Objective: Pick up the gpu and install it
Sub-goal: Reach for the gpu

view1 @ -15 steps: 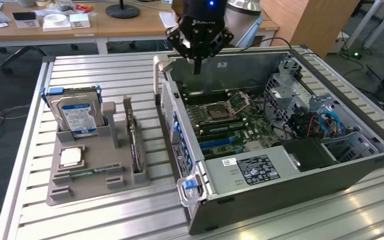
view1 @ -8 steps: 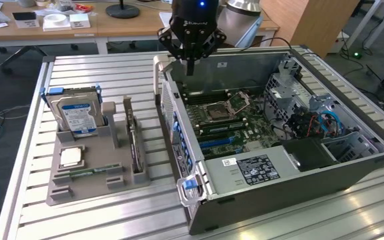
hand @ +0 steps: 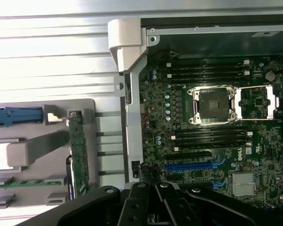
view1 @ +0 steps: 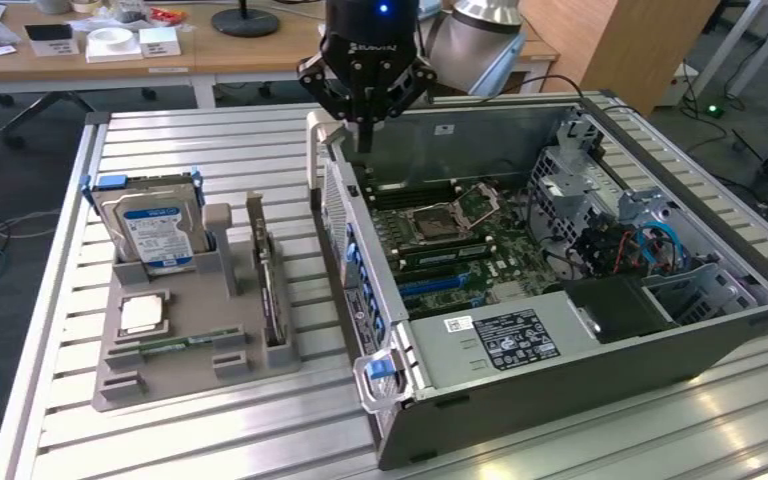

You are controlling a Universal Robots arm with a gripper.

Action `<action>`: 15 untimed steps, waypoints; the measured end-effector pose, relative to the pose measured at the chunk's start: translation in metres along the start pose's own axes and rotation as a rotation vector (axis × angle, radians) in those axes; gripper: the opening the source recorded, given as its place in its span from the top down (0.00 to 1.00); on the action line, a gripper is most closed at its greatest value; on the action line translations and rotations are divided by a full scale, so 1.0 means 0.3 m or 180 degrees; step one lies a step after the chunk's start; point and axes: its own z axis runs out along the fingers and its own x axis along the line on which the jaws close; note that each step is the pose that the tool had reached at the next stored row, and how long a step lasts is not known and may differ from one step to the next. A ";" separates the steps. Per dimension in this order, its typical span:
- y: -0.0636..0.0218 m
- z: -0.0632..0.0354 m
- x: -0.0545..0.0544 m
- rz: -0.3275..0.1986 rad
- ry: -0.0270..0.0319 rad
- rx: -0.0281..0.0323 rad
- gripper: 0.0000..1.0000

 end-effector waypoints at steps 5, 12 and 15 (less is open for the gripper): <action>-0.002 0.000 0.028 0.0000 0.0000 0.0000 0.89; -0.004 0.001 0.051 0.0000 0.0000 0.0000 0.89; -0.005 0.002 0.070 0.0000 0.0000 0.0000 0.89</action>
